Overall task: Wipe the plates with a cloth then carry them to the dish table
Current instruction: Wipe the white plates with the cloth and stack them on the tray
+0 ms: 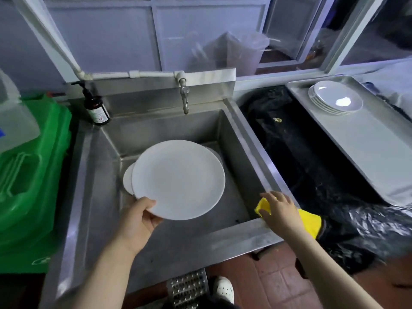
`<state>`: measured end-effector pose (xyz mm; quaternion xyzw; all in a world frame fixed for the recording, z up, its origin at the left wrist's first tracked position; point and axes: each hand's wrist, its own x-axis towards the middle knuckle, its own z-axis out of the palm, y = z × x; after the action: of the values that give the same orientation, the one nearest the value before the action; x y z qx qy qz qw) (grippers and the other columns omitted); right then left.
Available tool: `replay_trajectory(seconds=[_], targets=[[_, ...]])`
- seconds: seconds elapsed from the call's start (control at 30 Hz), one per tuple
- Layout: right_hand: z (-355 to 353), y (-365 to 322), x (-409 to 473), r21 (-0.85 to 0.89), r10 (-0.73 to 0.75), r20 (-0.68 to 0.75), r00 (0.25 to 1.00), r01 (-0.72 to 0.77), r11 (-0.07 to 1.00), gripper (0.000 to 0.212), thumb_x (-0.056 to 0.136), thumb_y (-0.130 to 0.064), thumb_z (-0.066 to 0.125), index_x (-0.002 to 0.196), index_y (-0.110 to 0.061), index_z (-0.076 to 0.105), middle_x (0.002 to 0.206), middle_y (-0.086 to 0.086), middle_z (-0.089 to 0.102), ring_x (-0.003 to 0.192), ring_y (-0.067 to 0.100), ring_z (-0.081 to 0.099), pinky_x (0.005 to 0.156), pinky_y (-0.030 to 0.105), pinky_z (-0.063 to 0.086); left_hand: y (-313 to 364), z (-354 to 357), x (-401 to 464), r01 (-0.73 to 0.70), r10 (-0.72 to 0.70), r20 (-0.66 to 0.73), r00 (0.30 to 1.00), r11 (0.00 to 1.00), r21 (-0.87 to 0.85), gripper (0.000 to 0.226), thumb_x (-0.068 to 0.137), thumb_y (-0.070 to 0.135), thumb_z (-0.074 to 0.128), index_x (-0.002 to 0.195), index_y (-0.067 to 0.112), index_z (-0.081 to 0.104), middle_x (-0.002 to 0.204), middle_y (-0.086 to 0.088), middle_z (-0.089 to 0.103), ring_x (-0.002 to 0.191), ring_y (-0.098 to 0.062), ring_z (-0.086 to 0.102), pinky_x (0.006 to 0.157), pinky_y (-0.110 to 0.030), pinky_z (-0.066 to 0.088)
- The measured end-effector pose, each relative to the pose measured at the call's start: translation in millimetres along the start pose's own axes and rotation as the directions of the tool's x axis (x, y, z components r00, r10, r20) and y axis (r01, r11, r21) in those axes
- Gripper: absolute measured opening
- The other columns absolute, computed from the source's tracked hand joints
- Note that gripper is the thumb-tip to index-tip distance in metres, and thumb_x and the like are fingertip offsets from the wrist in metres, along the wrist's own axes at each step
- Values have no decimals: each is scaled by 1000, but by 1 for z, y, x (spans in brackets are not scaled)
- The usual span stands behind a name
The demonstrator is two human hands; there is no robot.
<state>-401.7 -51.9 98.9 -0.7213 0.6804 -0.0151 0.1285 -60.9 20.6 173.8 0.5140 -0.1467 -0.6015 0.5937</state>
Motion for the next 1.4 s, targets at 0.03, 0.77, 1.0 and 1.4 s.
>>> replay_trajectory(seconds=[0.03, 0.77, 1.0, 1.4], targets=[[5, 17, 1, -91, 21, 27, 999, -19, 996, 60, 86, -44, 62, 141, -33, 41, 146, 1, 40, 135, 27, 32, 106, 39, 33, -5, 8, 2, 8, -8, -11, 1000, 1000, -5, 38, 89, -5, 41, 105, 21, 62, 87, 6, 75, 85, -14, 66, 54, -23, 56], [-144, -62, 73, 298, -408, -531, 743, 614, 731, 55, 82, -17, 67, 134, -28, 53, 128, 5, 52, 112, 29, 46, 86, 35, 43, -26, 88, 0, -182, 177, 66, 982, 980, 83, 57, 74, -14, 53, 91, 36, 74, 94, 5, 75, 86, -14, 72, 60, -30, 58], [-151, -113, 69, -144, -601, -609, 517, 673, 726, 42, 81, -7, 67, 115, -30, 70, 129, 7, 59, 89, 38, 53, 75, 47, 51, 3, 78, -13, -334, 334, 27, 942, 942, -13, 59, 78, -20, 47, 93, 30, 74, 94, 5, 75, 86, -15, 72, 58, -31, 57], [-131, -196, 26, -19, -740, -390, 549, 798, 602, 53, 78, -3, 58, 120, -33, 67, 130, 8, 55, 95, 41, 51, 75, 47, 53, 49, 36, -13, -378, 378, -36, 925, 907, -185, 59, 64, -13, 50, 107, 22, 68, 99, 0, 75, 90, -20, 72, 61, -35, 58]])
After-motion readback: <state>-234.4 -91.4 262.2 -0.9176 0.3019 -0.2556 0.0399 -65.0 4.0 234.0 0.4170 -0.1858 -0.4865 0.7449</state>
